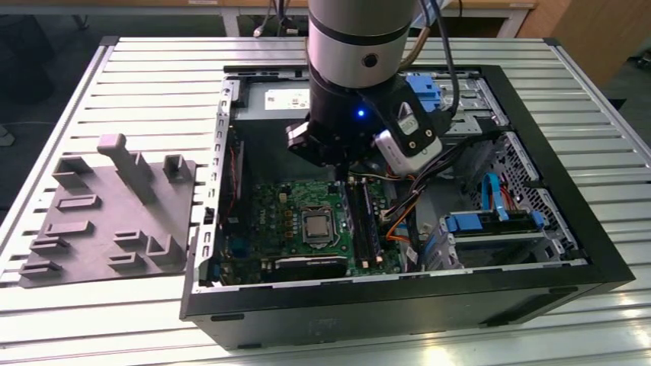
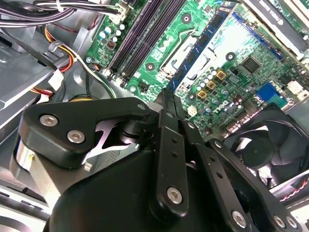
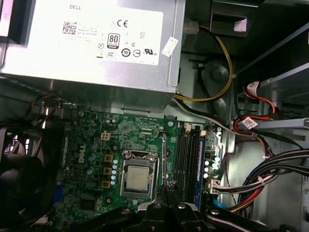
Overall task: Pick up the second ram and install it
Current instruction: 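Insert the second ram into the second slot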
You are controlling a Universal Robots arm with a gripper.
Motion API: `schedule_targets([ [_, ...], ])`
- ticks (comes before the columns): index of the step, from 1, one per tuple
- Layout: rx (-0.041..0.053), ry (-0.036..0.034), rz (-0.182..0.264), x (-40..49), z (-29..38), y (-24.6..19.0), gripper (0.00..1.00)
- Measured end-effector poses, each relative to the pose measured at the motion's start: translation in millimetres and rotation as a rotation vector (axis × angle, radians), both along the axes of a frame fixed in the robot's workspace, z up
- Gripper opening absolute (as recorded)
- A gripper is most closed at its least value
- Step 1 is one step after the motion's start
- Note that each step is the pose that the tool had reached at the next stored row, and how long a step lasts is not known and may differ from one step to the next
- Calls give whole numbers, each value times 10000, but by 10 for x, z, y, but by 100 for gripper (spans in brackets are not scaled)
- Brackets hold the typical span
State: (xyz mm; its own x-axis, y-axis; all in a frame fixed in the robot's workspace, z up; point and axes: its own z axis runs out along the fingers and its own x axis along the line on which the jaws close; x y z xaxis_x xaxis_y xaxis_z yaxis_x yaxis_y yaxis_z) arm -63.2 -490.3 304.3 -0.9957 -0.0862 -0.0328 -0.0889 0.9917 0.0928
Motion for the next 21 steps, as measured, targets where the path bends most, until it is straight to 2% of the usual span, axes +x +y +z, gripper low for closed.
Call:
schedule_targets([
  [21, 18, 0, -132, 1, -79, 0, 11],
])
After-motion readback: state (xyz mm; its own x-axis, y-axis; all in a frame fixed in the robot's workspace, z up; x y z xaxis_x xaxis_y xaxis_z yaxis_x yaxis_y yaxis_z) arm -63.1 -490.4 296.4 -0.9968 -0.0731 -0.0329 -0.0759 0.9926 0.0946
